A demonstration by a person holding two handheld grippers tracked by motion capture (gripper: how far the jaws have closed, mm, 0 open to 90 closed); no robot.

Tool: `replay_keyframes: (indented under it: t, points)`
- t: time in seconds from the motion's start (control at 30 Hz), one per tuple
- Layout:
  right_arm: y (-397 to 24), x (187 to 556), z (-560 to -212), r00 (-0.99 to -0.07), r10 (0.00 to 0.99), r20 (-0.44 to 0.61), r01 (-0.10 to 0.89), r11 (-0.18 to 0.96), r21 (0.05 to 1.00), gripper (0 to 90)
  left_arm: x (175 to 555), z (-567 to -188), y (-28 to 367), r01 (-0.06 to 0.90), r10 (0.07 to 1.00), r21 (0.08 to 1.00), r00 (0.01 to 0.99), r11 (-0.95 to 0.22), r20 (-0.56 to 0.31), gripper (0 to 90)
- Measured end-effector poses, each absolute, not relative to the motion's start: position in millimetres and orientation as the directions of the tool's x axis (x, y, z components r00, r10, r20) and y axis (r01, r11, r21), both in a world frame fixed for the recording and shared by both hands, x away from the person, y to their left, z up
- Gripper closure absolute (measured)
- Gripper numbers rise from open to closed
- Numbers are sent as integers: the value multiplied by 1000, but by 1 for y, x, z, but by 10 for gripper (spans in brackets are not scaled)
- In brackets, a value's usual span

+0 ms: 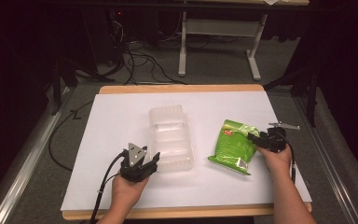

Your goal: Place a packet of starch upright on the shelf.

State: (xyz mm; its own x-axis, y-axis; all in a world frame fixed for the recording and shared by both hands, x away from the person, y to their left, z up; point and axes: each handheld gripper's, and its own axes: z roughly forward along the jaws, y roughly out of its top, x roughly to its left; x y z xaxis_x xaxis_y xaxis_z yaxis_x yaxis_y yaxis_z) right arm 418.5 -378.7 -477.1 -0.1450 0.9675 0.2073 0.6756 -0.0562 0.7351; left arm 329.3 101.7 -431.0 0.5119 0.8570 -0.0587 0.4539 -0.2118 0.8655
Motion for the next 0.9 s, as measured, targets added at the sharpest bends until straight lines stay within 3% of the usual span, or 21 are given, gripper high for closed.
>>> replay_keyframes:
  t: [0.07, 0.23, 0.47, 0.6, 0.77, 0.83, 0.9]
  points:
    - [-379, 418, -477, -147, 967, 206, 678, -53, 733, 352, 330, -432, 102, 475, 858, 858, 506, -194, -86, 496]
    - [-378, 418, -477, -144, 967, 209, 680, -57, 731, 355, 335, -436, 107, 513, 880, 835, 470, -200, -77, 695]
    - [-378, 418, -477, -160, 963, 215, 679, -50, 732, 403, 333, -431, 110, 499, 902, 843, 430, -203, -37, 777]
    - [-380, 417, -478, -164, 957, 241, 682, -66, 729, 503, 332, -430, 114, 506, 926, 839, 377, -197, -11, 856]
    - [-382, 417, -478, -159, 953, 257, 685, -81, 724, 602, 327, -431, 114, 497, 940, 846, 341, -193, 14, 860]
    - [-383, 415, -477, -175, 948, 265, 688, -75, 722, 698, 326, -431, 115, 494, 946, 849, 323, -187, 21, 860]
    - [-383, 415, -477, -183, 944, 273, 689, -75, 721, 716, 327, -431, 120, 490, 957, 856, 290, -167, 20, 861]
